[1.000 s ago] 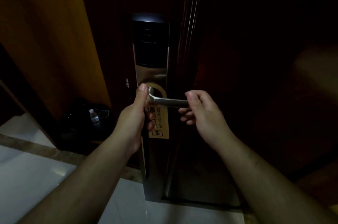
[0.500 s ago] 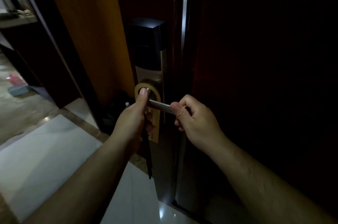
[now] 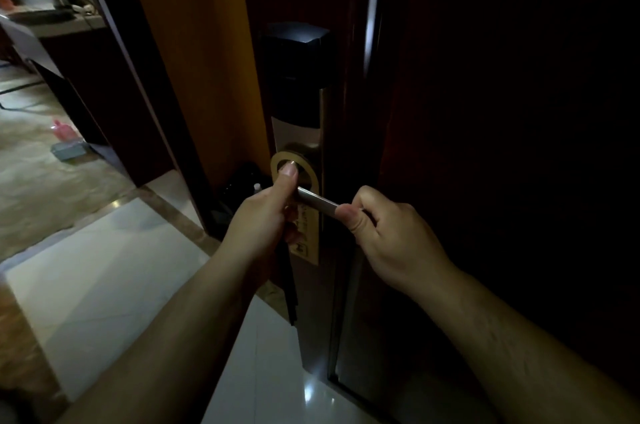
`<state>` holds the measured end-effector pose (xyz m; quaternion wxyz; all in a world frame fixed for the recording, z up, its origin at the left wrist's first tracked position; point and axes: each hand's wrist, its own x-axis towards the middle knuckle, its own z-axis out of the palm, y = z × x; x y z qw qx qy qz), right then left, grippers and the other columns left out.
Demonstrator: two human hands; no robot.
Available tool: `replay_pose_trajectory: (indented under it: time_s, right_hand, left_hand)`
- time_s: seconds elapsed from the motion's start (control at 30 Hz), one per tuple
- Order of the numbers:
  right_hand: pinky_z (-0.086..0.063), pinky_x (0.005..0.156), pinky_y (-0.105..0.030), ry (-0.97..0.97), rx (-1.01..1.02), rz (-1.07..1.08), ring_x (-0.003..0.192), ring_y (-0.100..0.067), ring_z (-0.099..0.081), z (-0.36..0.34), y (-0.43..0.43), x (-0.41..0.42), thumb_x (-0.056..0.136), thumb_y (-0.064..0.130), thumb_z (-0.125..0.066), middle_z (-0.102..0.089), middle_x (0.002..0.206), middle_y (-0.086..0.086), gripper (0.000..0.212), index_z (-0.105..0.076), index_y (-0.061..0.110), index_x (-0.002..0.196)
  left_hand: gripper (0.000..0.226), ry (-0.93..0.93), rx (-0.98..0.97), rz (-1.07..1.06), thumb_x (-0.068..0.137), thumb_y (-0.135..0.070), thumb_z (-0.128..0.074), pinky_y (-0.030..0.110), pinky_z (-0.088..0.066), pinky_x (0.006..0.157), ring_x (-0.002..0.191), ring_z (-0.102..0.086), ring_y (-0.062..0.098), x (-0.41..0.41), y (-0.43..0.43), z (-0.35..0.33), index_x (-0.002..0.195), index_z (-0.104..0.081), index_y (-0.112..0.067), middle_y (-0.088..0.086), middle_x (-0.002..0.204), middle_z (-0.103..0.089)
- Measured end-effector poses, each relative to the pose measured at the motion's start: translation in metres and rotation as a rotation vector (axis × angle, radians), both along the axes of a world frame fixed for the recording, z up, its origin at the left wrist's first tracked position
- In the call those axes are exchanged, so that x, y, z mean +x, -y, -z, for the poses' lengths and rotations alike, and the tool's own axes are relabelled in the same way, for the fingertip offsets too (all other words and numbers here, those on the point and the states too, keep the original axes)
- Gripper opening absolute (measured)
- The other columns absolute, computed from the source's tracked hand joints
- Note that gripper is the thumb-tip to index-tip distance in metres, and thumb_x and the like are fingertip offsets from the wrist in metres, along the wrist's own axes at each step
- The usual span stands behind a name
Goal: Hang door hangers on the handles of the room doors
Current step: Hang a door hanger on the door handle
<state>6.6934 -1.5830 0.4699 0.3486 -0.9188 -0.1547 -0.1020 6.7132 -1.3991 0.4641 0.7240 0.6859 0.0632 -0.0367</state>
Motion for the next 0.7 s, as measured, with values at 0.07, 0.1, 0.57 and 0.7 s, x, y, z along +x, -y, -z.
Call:
replay_pose_trajectory:
  time_s: [0.07, 0.1, 0.57, 0.7]
  right_hand:
    - [-0.042, 0.042, -0.033, -0.005, -0.015, -0.012, 0.047, -0.011, -0.053, -0.001, 0.000, 0.000, 0.093, 0.064, -0.035, -0.057, 0.059, 0.001, 0.035, -0.047, 0.033, 0.082]
    - [-0.041, 0.042, -0.032, -0.005, -0.023, -0.016, 0.047, -0.011, -0.053, -0.002, 0.001, 0.000, 0.092, 0.064, -0.036, -0.056, 0.059, 0.001, 0.035, -0.047, 0.033, 0.081]
    - [-0.038, 0.048, -0.024, 0.045, -0.190, -0.254, 0.055, -0.006, -0.053, -0.018, 0.020, 0.004, 0.097, 0.056, -0.033, -0.054, 0.068, 0.006, 0.026, -0.044, 0.032, 0.095]
    - [-0.039, 0.053, -0.025, 0.075, -0.218, -0.361, 0.061, -0.005, -0.053, -0.016, 0.024, 0.001, 0.098, 0.056, -0.034, -0.053, 0.072, 0.007, 0.025, -0.041, 0.032, 0.101]
  left_hand:
    - [0.040, 0.008, -0.012, 0.001, 0.088, -0.065, -0.051, 0.037, -0.047, 0.079, 0.076, -0.056, 0.013, 0.005, -0.002, 0.007, 0.087, -0.065, -0.027, -0.007, 0.077, -0.057]
    - [0.046, 0.011, -0.021, -0.004, 0.087, -0.067, -0.052, 0.035, -0.046, 0.073, 0.071, -0.055, 0.013, 0.006, -0.003, 0.009, 0.089, -0.066, -0.024, -0.008, 0.071, -0.057]
    - [0.075, -0.122, -0.155, -0.233, 0.065, -0.072, -0.071, 0.041, -0.049, 0.092, 0.112, -0.061, 0.026, -0.012, 0.013, 0.000, 0.124, -0.064, -0.025, 0.003, 0.123, -0.064]
    - [0.065, -0.104, -0.175, -0.355, 0.071, -0.063, -0.073, 0.040, -0.050, 0.086, 0.100, -0.064, 0.026, -0.022, 0.024, -0.006, 0.114, -0.070, -0.015, 0.009, 0.106, -0.067]
